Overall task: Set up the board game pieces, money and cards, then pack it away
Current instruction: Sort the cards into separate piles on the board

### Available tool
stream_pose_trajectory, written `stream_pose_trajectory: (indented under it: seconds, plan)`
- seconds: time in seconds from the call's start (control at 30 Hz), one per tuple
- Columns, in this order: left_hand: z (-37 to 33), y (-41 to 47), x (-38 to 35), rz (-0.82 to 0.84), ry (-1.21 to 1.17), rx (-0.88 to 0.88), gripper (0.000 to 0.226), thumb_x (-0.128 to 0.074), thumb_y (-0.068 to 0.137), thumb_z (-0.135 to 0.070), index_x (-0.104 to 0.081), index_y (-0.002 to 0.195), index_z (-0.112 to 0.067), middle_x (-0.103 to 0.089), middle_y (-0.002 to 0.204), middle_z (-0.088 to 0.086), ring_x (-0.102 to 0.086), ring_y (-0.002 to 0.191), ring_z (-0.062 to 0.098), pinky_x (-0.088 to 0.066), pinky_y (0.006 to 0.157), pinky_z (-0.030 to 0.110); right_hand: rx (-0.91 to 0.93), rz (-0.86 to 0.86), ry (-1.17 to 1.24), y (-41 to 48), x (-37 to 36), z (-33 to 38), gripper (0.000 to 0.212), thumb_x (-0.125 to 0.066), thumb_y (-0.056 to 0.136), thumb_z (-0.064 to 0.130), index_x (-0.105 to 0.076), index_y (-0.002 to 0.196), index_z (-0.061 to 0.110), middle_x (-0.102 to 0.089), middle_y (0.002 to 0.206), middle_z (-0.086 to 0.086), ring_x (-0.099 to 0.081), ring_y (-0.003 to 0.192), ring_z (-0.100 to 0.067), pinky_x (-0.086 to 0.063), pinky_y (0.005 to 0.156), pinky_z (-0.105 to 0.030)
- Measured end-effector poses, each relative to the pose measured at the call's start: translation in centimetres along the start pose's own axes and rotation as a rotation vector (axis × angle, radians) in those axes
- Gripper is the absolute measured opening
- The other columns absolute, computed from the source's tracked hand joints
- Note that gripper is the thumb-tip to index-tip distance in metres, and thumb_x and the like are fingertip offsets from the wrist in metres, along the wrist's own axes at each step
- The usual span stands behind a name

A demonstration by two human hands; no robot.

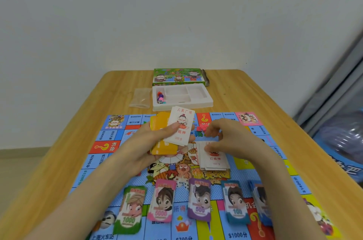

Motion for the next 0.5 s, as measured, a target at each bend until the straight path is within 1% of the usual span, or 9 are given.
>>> stream_pose_trajectory:
  seconds: [0.03,0.07,0.13,0.2,0.27,0.37,0.5]
  plan:
    - [0.1,0.1,0.1,-0.004,0.011,-0.002,0.039,-0.062,0.075,-0.018,-0.059,0.113,-0.012,-0.073,0.098,0.016,-0.073,0.081,0.023,-0.059,0.061,0.028,0.022,0.029,0.020,-0.1,0.0,0.1,0.029,-0.074,0.079,0.026,-0.056,0.101,0.026,-0.051,0.107,0.007,-0.047,0.086,-0.003,-0.038,0.066,-0.011]
    - [0.1,0.1,0.2,-0.011,0.020,-0.002,0.040,-0.063,0.074,-0.019,-0.059,0.114,-0.012,-0.073,0.100,0.015,-0.073,0.085,0.025,-0.059,0.066,0.030,0.037,0.070,0.035,-0.2,0.0,0.1,0.034,-0.075,0.077,0.027,-0.056,0.106,0.027,-0.050,0.110,0.008,-0.048,0.094,-0.004,-0.039,0.071,-0.013]
    - [0.2,0.2,0.5,-0.034,0.046,0.006,0.046,-0.065,0.073,-0.022,-0.059,0.117,-0.013,-0.072,0.103,0.015,-0.070,0.096,0.030,-0.056,0.078,0.036,0.058,0.175,0.037,-0.7,0.0,0.3,0.051,-0.079,0.073,0.030,-0.052,0.117,0.030,-0.046,0.119,0.011,-0.043,0.109,-0.006,-0.038,0.083,-0.018]
    - [0.3,0.4,0.7,-0.057,0.057,0.014,0.052,-0.067,0.070,-0.023,-0.058,0.119,-0.012,-0.072,0.105,0.015,-0.067,0.101,0.033,-0.053,0.084,0.039,0.067,0.271,0.006,-1.3,0.0,0.5,0.064,-0.081,0.071,0.032,-0.046,0.125,0.036,-0.038,0.123,0.014,-0.036,0.112,-0.006,-0.036,0.089,-0.021]
    - [0.3,0.4,0.7,-0.048,0.050,0.016,0.052,-0.067,0.069,-0.022,-0.057,0.119,-0.011,-0.072,0.104,0.016,-0.069,0.098,0.031,-0.054,0.082,0.038,0.084,0.324,-0.028,-1.5,0.1,0.7,0.072,-0.081,0.071,0.031,-0.041,0.130,0.039,-0.033,0.123,0.017,-0.031,0.111,-0.004,-0.034,0.090,-0.022]
    - [0.2,0.3,0.5,-0.027,0.047,0.015,0.051,-0.066,0.070,-0.022,-0.057,0.119,-0.011,-0.072,0.103,0.015,-0.070,0.092,0.029,-0.058,0.071,0.032,0.115,0.368,-0.083,-1.6,0.0,0.7,0.081,-0.081,0.070,0.031,-0.034,0.135,0.039,-0.028,0.125,0.021,-0.027,0.112,-0.001,-0.032,0.093,-0.022]
    - [0.3,0.4,0.8,-0.052,0.030,0.024,0.054,-0.068,0.070,-0.022,-0.057,0.121,-0.011,-0.071,0.107,0.015,-0.067,0.102,0.033,-0.058,0.072,0.033,0.128,0.369,-0.113,-1.3,-0.3,0.4,0.077,-0.079,0.074,0.024,-0.034,0.135,0.038,-0.029,0.131,0.017,-0.030,0.113,-0.003,-0.036,0.088,-0.022]
Point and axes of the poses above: each hand's wrist, its own y-axis towards the middle knuckle, its own x-axis out of the back of the hand, z = x × y, the point moved 3 cm from there along y, towards the middle knuckle
